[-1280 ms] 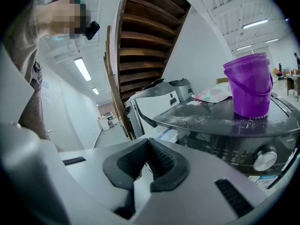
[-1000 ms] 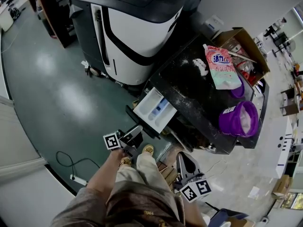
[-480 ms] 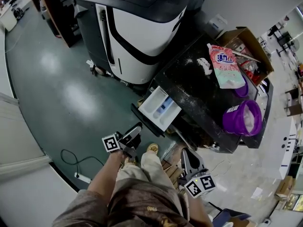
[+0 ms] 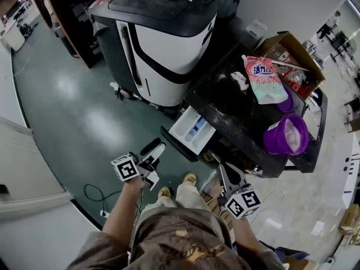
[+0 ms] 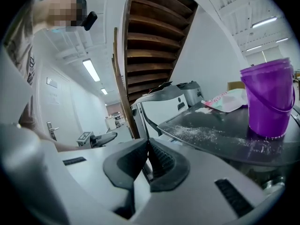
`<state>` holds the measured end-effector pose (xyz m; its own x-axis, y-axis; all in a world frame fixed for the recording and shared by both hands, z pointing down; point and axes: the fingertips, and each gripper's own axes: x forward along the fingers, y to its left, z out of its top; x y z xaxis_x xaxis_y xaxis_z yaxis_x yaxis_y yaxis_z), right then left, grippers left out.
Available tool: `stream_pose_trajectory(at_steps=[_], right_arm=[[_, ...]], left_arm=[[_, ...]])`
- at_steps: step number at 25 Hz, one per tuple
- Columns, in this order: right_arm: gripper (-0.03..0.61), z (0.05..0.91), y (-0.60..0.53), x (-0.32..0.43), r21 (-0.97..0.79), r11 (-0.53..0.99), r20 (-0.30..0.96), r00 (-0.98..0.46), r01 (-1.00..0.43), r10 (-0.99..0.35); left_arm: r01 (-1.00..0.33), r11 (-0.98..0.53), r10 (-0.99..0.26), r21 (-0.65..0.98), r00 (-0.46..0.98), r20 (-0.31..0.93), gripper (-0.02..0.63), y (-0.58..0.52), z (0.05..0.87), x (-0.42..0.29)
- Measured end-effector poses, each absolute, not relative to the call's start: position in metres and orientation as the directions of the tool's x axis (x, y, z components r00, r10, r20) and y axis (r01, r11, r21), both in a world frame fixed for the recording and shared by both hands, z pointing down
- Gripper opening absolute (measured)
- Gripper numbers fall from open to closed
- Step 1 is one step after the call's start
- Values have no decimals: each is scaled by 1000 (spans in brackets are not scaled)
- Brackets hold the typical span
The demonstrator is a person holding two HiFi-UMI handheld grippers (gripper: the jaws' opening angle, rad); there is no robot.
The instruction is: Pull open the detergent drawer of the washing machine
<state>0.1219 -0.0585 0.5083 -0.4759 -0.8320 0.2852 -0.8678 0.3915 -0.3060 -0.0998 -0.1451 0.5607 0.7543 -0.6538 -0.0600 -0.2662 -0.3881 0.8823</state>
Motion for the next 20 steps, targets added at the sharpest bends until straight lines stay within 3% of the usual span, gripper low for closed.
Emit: stream_pose_trajectory(at_steps=[13,20], right_arm=[[3,463,-91,125,-232,471,236,-519,-851,-822],[3,442,-103,130,-172,476,207,-505,-862,-838]], left_arm=[[-439,-571,-598,694,802,16,313,-150,442,-67],[-550,-682,-594,481,801,75,308,-139,417,-43]])
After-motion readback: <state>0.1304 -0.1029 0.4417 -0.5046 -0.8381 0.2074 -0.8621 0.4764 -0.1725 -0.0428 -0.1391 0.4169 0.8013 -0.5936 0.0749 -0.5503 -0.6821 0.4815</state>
